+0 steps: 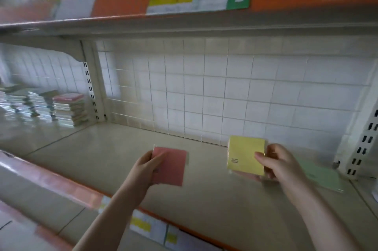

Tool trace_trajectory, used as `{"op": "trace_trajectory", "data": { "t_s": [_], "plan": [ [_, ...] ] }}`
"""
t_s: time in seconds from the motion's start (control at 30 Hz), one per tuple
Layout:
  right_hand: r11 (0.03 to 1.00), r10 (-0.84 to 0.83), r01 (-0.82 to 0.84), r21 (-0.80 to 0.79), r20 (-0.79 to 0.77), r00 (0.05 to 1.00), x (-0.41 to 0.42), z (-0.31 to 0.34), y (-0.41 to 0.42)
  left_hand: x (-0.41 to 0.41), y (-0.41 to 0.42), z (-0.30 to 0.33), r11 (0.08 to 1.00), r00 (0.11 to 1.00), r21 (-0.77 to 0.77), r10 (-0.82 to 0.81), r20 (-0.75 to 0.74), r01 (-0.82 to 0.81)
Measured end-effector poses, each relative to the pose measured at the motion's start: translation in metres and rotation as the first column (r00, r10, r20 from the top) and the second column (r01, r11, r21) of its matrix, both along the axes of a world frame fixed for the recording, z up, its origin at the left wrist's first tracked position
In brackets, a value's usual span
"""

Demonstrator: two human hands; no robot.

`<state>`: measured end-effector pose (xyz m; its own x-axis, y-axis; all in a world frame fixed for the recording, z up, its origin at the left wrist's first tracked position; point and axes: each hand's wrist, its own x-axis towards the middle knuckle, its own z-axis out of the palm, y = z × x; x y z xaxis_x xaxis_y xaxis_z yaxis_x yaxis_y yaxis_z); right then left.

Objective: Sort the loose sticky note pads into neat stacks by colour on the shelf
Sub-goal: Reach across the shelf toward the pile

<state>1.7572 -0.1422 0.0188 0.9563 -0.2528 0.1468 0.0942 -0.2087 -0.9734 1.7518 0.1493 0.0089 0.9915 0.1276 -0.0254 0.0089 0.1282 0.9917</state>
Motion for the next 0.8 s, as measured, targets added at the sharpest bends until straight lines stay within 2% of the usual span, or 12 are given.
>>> {"op": "trace_trajectory", "data": {
  "t_s": [0.1,0.37,0.57,0.8],
  "plan": [
    [0.991,0.041,-0.038,0.126,-0.021,0.999,0.011,0.011,0.051,0.001,0.049,0.013,0.998,0.998,-0.019,0.063,0.024,-0.063],
    [0.959,0.197,-0.188,0.214,-0.02,0.98,0.044,0.018,0.232,-0.001,0.227,0.025,0.968,0.97,-0.063,0.243,0.019,-0.242],
    [0.942,0.215,-0.195,0.274,-0.043,0.976,0.075,0.016,0.362,0.016,0.356,0.027,0.963,0.963,-0.029,0.27,0.009,-0.27],
    [0.942,0.197,-0.167,0.292,-0.075,0.977,0.105,0.02,0.456,0.049,0.441,0.032,0.969,0.969,-0.008,0.246,-0.007,-0.246]
  ]
}}
